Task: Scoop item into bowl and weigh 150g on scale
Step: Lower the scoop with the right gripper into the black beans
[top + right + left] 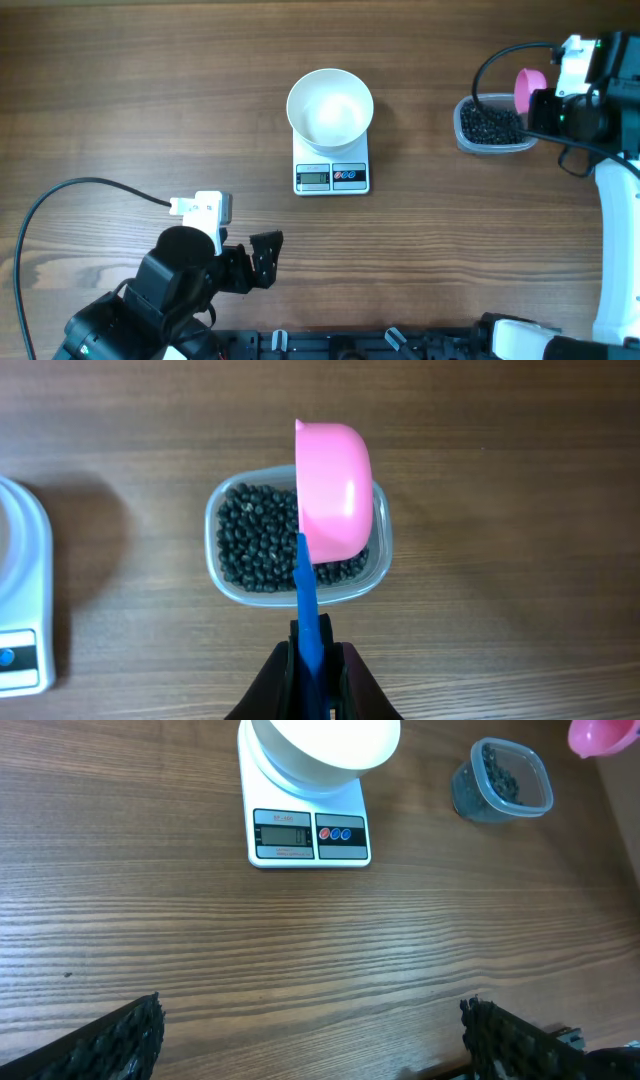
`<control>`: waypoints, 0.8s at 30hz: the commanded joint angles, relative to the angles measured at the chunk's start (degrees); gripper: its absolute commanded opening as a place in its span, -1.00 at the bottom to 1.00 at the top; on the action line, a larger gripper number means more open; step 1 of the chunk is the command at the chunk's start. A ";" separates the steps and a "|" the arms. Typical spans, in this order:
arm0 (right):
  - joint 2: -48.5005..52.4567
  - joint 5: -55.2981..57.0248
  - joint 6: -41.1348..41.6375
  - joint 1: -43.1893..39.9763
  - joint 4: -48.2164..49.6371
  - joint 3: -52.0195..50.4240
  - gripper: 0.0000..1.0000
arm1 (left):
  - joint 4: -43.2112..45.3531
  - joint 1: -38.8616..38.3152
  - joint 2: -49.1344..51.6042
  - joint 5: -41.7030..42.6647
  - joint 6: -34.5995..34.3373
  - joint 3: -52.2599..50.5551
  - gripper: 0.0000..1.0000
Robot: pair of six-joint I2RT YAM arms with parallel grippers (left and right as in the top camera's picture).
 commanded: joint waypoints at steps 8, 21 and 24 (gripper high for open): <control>3.21 -2.49 -4.17 -0.09 -0.72 -0.39 -0.91 | 0.13 0.37 0.15 0.46 0.24 -0.11 1.00; 7.43 -1.20 -5.86 -0.09 -2.36 -0.39 -0.91 | 0.13 0.37 0.15 0.46 0.24 -0.11 1.00; 6.43 -1.20 -4.33 -0.09 -2.62 -0.37 -0.92 | 0.13 0.37 0.15 0.46 0.24 -0.11 1.00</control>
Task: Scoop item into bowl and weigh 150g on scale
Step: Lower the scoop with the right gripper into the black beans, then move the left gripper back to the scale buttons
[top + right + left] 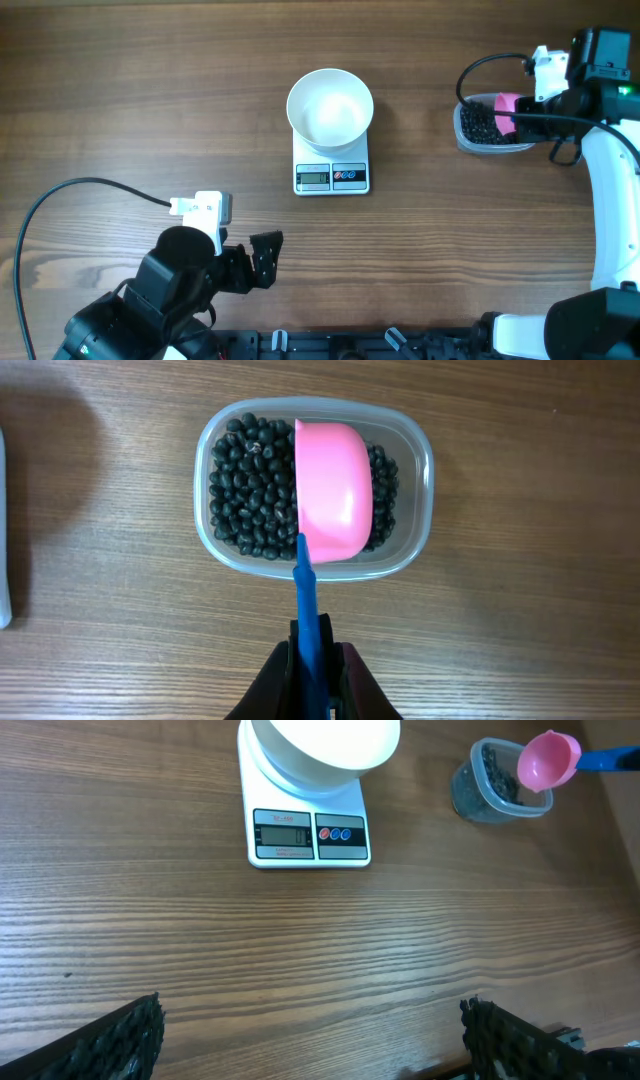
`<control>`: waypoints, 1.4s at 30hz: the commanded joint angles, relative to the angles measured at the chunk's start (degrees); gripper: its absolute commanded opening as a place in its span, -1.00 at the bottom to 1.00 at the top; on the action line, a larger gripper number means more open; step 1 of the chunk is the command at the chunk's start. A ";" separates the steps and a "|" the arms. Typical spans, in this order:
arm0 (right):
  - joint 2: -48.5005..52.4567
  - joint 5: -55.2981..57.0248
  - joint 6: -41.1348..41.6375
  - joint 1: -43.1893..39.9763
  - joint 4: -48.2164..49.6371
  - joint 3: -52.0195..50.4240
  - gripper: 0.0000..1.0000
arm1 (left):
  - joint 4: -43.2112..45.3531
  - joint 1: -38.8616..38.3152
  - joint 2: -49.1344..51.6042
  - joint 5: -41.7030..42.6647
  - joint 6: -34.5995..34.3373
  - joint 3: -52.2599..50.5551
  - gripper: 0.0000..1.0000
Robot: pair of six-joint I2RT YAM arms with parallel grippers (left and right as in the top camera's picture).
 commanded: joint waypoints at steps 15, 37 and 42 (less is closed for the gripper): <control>-4.87 0.15 1.62 -0.09 4.66 -0.11 -0.91 | 0.13 0.37 0.15 0.46 0.24 -0.13 1.00; -4.90 -1.18 3.04 -0.09 5.29 -0.11 -0.91 | 11.93 0.37 0.15 -7.78 -1.09 -0.11 1.00; -4.90 -1.16 2.89 -0.09 5.31 -0.11 -0.91 | 24.17 0.42 0.98 -11.13 3.26 -0.11 1.00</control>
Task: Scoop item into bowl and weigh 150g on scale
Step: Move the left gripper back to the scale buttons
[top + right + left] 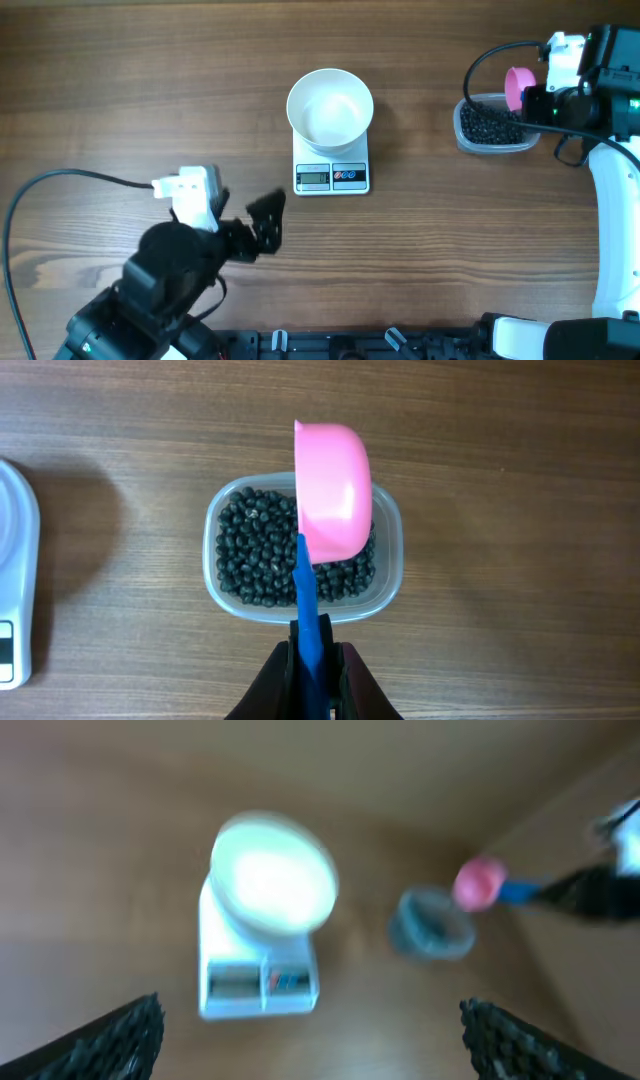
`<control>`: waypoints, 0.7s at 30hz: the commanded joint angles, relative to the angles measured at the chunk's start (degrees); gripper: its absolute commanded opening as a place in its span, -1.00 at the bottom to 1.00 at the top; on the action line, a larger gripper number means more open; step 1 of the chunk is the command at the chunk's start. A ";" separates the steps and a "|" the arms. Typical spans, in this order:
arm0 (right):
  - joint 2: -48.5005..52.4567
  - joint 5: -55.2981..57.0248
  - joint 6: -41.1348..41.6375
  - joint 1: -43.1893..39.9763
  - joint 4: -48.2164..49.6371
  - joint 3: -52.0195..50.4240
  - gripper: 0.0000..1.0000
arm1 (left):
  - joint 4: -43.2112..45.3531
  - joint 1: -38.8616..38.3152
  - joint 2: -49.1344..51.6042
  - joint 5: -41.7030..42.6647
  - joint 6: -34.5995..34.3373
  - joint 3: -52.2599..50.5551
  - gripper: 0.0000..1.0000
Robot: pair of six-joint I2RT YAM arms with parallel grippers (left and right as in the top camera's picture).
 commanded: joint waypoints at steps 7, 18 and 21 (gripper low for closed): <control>-0.72 -0.92 0.83 -0.09 0.17 -0.11 -0.91 | 5.66 0.22 17.35 -0.76 5.01 1.42 1.00; -0.72 -0.90 0.79 -0.09 1.18 -0.11 -0.91 | -10.56 0.22 38.93 5.70 26.75 18.14 1.00; -0.72 -0.90 0.79 -0.09 1.25 -0.11 -0.91 | -10.54 0.22 38.93 5.75 32.09 18.14 1.00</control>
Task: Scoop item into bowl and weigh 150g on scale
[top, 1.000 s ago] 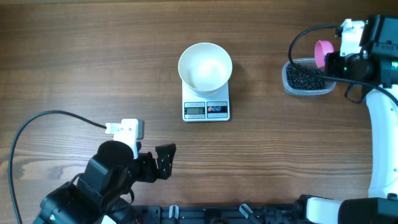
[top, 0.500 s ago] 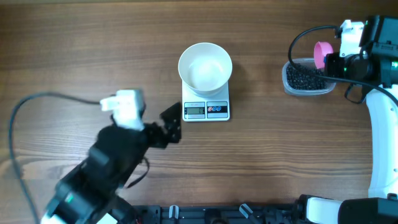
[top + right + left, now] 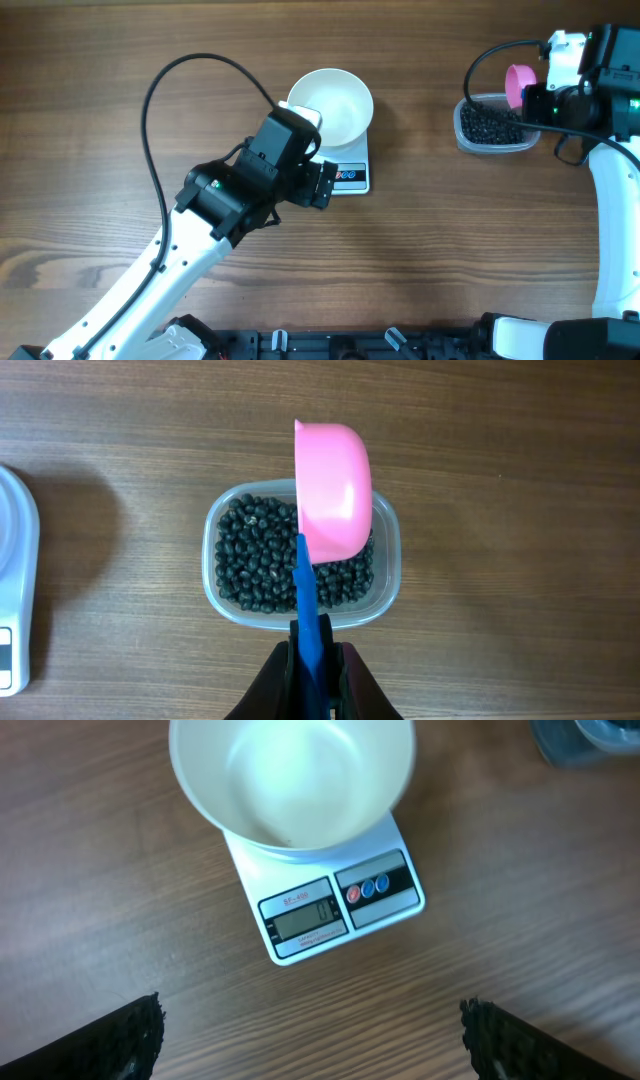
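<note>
A white bowl [image 3: 330, 105] stands empty on a white scale [image 3: 345, 178] at mid-table. My left gripper [image 3: 316, 186] hovers over the scale's front edge, open. Its fingers [image 3: 130, 1042] are spread wide with nothing between them, and the scale's display [image 3: 305, 918] is in view. At the far right, my right gripper [image 3: 313, 660] is shut on the blue handle of a pink scoop [image 3: 332, 490]. The scoop is held on its side above a clear tub of black beans [image 3: 255, 555]. Whether the scoop holds beans cannot be told.
The left arm's black cable [image 3: 190, 75] loops over the table left of the bowl. The right arm's cable [image 3: 480, 65] arcs beside the tub [image 3: 488, 127]. Bare wooden table [image 3: 450, 240] lies in front of the scale.
My left arm has moved from the near left of the table to just above the scale's front, still open. The right gripper and the scoop have hardly shifted over the tub.
At first the left arm rested at the near edge and the right gripper held the scoop above the tub. Then the scoop was down among the beans. Later it was raised above the tub while the left arm had lifted; now the left gripper hangs by the scale.
</note>
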`<control>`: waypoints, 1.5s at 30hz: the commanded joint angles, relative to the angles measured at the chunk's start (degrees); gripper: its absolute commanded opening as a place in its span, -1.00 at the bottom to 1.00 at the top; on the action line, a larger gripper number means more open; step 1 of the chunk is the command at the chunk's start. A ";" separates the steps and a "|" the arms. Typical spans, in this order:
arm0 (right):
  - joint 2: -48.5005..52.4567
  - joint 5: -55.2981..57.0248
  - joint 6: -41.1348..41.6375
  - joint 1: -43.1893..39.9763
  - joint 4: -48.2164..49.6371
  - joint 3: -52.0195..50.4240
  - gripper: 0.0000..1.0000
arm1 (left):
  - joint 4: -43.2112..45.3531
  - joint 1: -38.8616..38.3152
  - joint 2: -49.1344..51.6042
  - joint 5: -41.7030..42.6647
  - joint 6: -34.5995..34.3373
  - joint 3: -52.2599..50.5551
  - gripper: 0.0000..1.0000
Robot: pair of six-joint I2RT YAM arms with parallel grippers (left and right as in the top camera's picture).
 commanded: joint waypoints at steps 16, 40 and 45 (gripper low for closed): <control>-0.72 -0.90 -0.63 -0.09 0.33 -0.11 -0.91 | -0.33 4.46 0.20 -0.72 6.08 -1.77 1.00; -0.72 -0.92 -0.48 -0.09 0.20 -0.11 -0.91 | 4.81 5.51 2.45 4.74 11.43 -1.77 1.00; -0.70 -0.90 -0.50 -0.09 0.11 -0.11 -0.91 | 4.85 5.86 2.45 4.72 9.79 -1.79 1.00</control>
